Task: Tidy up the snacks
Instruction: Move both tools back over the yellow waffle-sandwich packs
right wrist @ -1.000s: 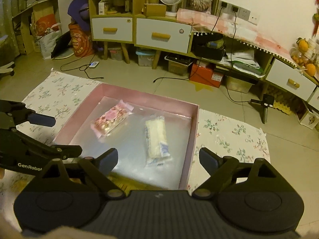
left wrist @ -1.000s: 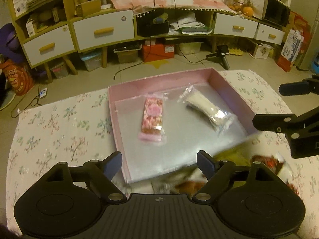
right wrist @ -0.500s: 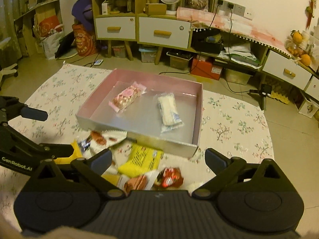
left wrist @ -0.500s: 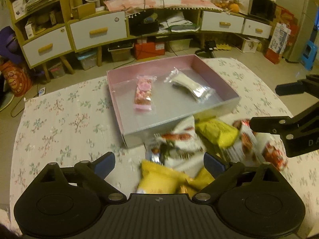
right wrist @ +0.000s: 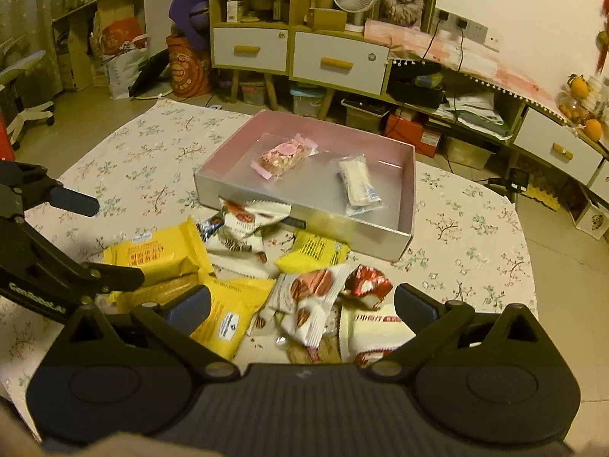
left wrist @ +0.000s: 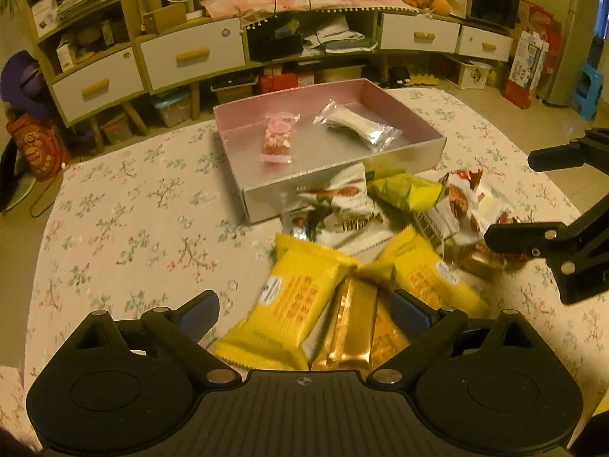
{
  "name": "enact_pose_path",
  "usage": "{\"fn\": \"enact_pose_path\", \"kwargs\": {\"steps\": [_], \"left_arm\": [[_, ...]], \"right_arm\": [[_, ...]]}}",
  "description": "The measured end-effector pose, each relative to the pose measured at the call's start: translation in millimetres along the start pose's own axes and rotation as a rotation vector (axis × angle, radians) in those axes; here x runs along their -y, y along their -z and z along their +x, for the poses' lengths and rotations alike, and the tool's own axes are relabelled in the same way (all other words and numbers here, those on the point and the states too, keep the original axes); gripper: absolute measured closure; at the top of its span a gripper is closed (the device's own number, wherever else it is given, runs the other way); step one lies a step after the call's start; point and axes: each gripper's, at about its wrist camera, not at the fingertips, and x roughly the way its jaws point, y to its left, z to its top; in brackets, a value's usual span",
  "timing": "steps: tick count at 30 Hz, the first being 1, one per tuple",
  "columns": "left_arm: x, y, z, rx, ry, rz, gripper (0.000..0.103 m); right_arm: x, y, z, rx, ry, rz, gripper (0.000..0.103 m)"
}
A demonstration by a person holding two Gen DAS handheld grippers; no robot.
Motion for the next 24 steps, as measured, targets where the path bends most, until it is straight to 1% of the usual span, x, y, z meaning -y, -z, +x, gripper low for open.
{"fn": "enact_pose_path", "kwargs": {"steps": [3,7,11,13,18,21,24], "left_arm": [[-1,10,2,-0.009,0.009,0.023,0.006],[-1,22,7,-0.018,0.01,0.08,0.006],[-5,27,13,-0.017,0.001,0.124,0.006],[-10,27,17,-0.015,0.011,0.123,0.006],[-21,23,29,0.019,0.062,0.103,0.007],[-23,20,38,-0.004,0.073,0.085,0.008],[-22,21,45,-0.017,0.082,0.089,0.008]], "right_arm": [[3,7,4,-0.006,-0.031,0.042,0.0],[5,15,5,-0.028,-0.031,0.086,0.0],[0,22,7,-0.043,-0.022,0.064,0.0],[-3,24,8,-0.049,-0.018,0.049,0.0],[-12,24,12,-0.076,-0.048,0.028,0.0],[-20,24,13,-0.085,-0.069,0.012,0.0],[-27,23,15,-0.104,-0.092,0.0,0.0]]}}
